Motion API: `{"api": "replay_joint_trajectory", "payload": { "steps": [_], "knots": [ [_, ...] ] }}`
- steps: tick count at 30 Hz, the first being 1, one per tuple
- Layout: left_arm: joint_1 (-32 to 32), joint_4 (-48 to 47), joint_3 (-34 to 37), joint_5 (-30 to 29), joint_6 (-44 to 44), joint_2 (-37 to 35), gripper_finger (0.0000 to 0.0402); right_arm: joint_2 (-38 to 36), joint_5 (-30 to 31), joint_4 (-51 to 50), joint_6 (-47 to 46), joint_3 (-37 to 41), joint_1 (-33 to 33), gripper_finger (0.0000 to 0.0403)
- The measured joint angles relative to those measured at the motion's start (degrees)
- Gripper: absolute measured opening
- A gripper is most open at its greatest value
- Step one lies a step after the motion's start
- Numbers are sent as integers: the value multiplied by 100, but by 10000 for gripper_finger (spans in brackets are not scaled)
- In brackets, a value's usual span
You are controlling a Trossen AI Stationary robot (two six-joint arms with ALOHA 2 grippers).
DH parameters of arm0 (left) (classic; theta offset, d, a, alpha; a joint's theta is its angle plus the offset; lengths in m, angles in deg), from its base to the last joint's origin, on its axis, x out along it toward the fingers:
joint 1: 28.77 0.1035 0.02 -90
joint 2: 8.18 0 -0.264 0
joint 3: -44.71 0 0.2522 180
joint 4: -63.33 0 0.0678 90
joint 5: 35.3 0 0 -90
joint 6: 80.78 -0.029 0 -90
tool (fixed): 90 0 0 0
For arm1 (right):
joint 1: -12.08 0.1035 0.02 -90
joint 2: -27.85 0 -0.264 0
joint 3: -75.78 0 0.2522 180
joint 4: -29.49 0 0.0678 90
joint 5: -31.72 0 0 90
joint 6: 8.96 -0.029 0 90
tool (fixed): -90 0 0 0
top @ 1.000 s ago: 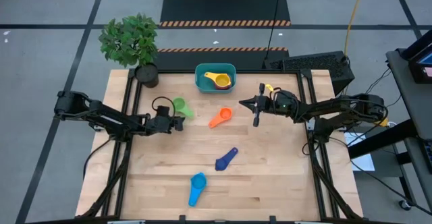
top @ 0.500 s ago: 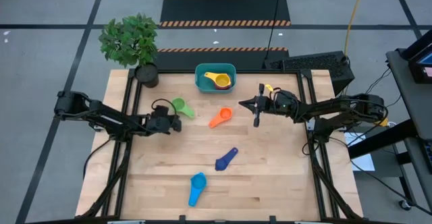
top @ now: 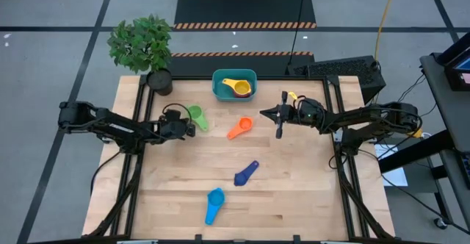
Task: Nest measuring cups in basket
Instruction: Stack the green measuring cup on top of the yellow measuring cup in the blue bin
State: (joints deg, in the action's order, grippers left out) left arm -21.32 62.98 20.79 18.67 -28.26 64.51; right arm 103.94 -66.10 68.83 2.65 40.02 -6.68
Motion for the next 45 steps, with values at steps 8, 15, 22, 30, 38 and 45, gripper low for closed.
{"api": "replay_joint_trajectory", "payload": {
  "steps": [8,15,22,30,38,45],
  "knots": [
    [24,8,1,931,-31,-714,25,0,0,-303,0,0,0,0],
    [-339,11,1,1205,634,-840,26,0,0,-371,0,0,0,0],
    [-718,6,1,955,1105,-523,27,0,0,-388,0,0,0,0],
    [-313,13,1,352,835,-361,27,0,-2,-393,-22,0,4,0],
    [417,-24,1,-163,146,-361,26,0,-6,-405,-24,0,4,0],
    [555,87,1,311,-69,-361,26,0,-7,-483,-22,0,5,0]
  ]
}}
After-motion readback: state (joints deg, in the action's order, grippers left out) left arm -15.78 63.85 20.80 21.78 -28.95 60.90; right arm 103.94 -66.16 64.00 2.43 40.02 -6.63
